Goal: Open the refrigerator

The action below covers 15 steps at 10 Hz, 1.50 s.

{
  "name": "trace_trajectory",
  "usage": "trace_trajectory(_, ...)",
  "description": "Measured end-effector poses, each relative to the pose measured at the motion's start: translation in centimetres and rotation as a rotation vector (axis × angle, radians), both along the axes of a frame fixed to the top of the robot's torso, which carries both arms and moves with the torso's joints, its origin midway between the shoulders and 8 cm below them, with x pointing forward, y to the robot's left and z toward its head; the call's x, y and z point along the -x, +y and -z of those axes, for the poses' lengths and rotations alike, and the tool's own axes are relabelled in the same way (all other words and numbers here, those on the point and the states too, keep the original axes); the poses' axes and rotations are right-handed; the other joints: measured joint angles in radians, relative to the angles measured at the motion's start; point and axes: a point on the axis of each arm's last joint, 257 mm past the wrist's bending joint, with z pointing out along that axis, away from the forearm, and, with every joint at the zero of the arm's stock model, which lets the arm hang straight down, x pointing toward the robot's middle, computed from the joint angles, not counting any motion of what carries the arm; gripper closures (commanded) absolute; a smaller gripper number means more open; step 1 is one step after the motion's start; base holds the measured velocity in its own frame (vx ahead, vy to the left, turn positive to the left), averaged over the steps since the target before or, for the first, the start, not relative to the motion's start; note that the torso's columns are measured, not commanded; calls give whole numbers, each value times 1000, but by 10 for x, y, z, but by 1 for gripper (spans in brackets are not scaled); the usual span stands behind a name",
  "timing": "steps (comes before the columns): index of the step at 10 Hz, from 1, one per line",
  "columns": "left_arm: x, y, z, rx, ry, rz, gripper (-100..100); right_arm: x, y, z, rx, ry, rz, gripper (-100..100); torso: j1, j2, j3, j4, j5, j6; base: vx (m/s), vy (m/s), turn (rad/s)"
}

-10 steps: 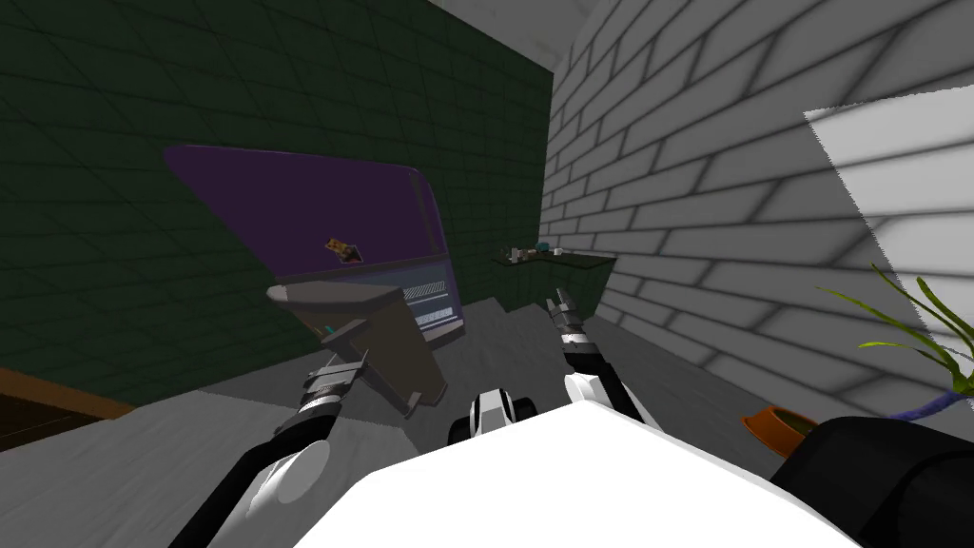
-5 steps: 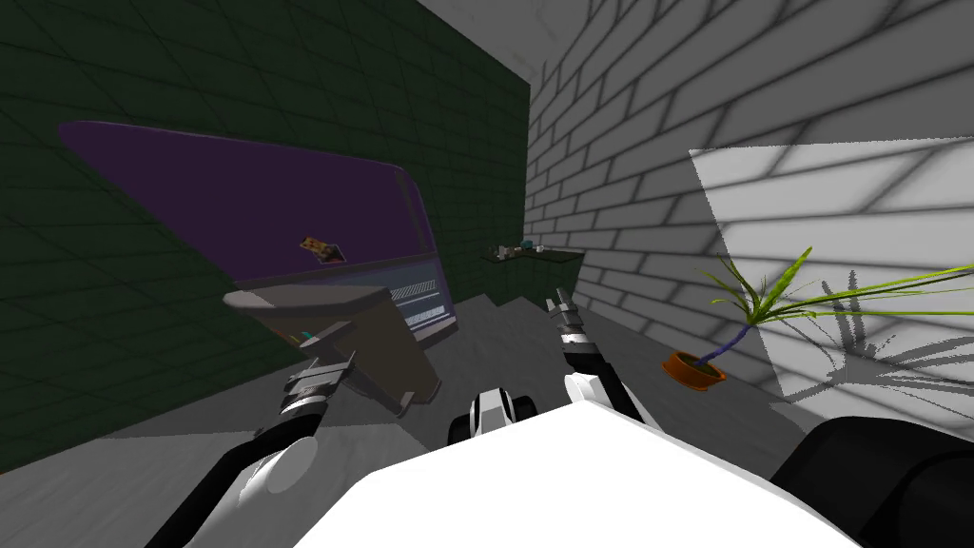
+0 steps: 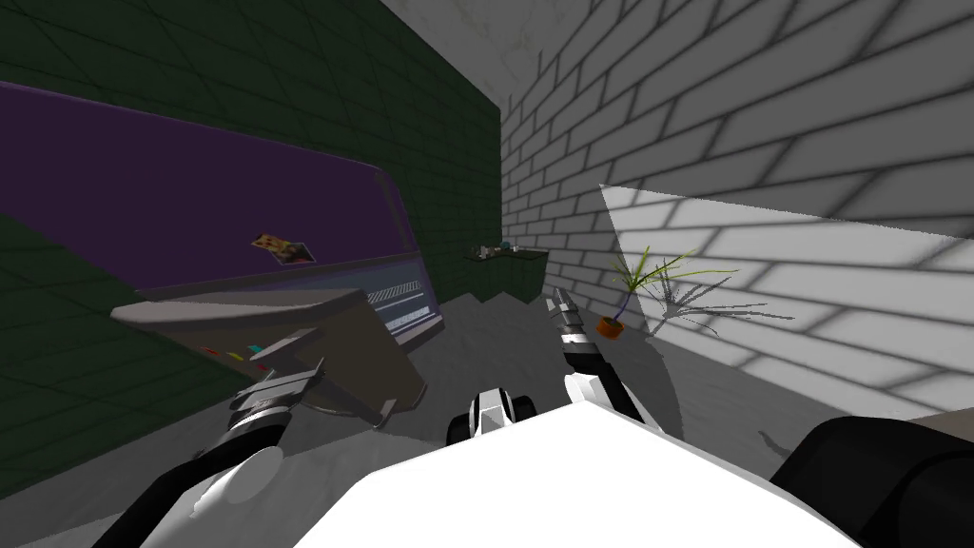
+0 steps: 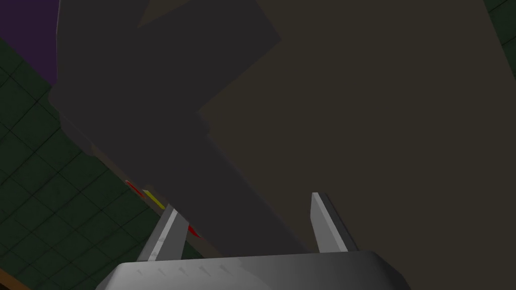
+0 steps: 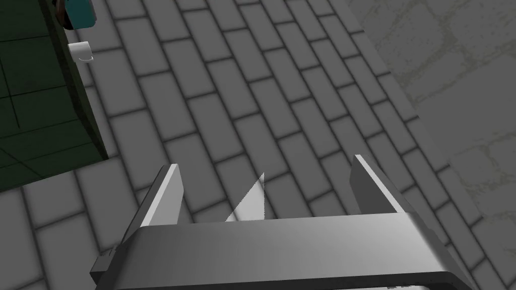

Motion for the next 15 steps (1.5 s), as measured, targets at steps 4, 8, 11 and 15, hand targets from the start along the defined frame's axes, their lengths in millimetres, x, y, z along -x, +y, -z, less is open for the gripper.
trace_trajectory(4, 17, 55, -21, -2, -33, -84, 100, 0, 0, 0, 0, 0, 0, 0, -17, 14, 9, 3, -3, 2, -261, -17, -239)
trace_trajectory(8, -7, 43, -17, 9, -36, -31, 100, 0, 0, 0, 1, 1, 1, 0, -5, 9, 5, 6, -7, 0, -120, 110, 161)
trace_trajectory(11, -36, 9, -17, 7, -44, 65, 100, 0, 0, 0, 0, 1, 1, 0, -5, 4, 2, 5, -7, -1, -83, 102, 51)
trace_trajectory(15, -72, -38, -30, -3, -69, 189, 100, 0, 0, 0, 1, 1, 1, 0, 0, 10, 5, 8, -7, -2, -117, 161, 191)
